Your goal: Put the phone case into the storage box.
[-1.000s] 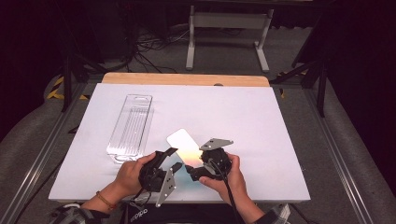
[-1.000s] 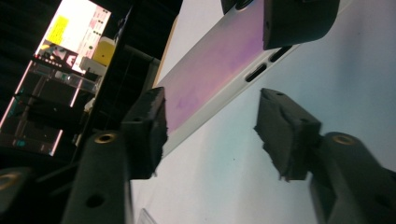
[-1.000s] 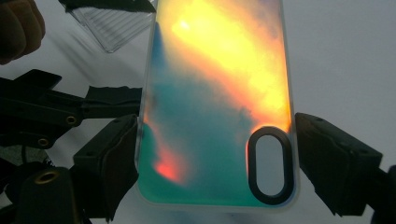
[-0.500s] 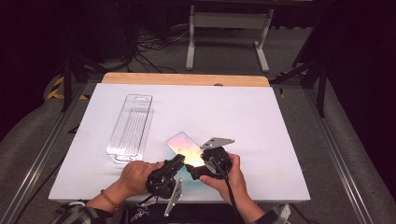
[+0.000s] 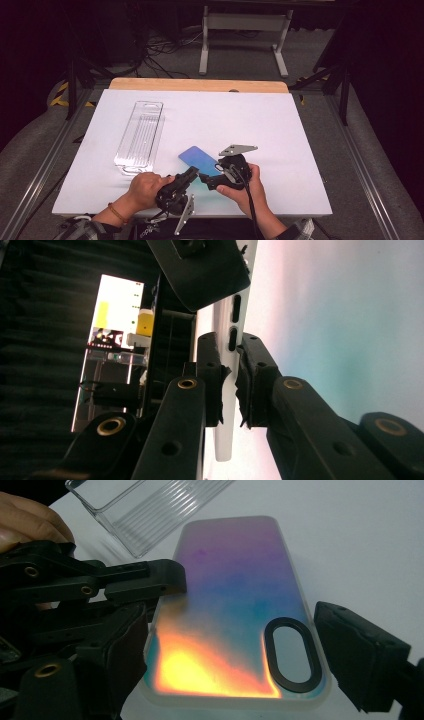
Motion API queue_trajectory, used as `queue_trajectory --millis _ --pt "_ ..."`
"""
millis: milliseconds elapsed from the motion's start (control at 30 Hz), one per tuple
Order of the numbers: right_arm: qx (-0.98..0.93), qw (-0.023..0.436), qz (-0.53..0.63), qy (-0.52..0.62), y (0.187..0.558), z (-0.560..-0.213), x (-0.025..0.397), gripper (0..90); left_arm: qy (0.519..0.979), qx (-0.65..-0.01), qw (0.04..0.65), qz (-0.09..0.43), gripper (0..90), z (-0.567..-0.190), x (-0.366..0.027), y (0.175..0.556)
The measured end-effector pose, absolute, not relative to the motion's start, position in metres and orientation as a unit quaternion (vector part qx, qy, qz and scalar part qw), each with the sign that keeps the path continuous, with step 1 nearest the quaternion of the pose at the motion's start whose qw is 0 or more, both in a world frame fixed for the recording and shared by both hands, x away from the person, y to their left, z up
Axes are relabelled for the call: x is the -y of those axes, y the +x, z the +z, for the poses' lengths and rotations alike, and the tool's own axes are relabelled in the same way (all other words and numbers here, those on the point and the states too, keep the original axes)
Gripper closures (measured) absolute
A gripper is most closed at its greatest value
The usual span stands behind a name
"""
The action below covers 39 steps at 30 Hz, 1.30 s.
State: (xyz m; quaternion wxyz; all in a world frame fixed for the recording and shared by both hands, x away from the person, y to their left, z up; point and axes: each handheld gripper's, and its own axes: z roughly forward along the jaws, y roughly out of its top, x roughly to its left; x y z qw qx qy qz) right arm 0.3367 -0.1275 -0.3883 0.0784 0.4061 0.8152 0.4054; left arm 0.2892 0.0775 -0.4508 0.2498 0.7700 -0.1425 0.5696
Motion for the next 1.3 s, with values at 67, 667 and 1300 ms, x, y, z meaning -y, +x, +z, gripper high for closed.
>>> queue_trajectory --millis 67,667,1300 --pt "-0.811 0.076 0.414 0.406 0.335 -0.386 0.129 16.2 0.771 0.137 0.251 0.569 81.8 -0.448 -0.079 0.288" --pt "-0.814 0.149 0.463 0.317 0.316 -0.364 0.143 14.2 0.781 0.076 0.320 0.531 82.0 -0.430 -0.092 0.296" --pt "-0.797 0.275 0.480 0.242 0.300 -0.368 0.166 13.2 0.791 -0.009 0.416 0.447 82.0 -0.407 -0.111 0.311"
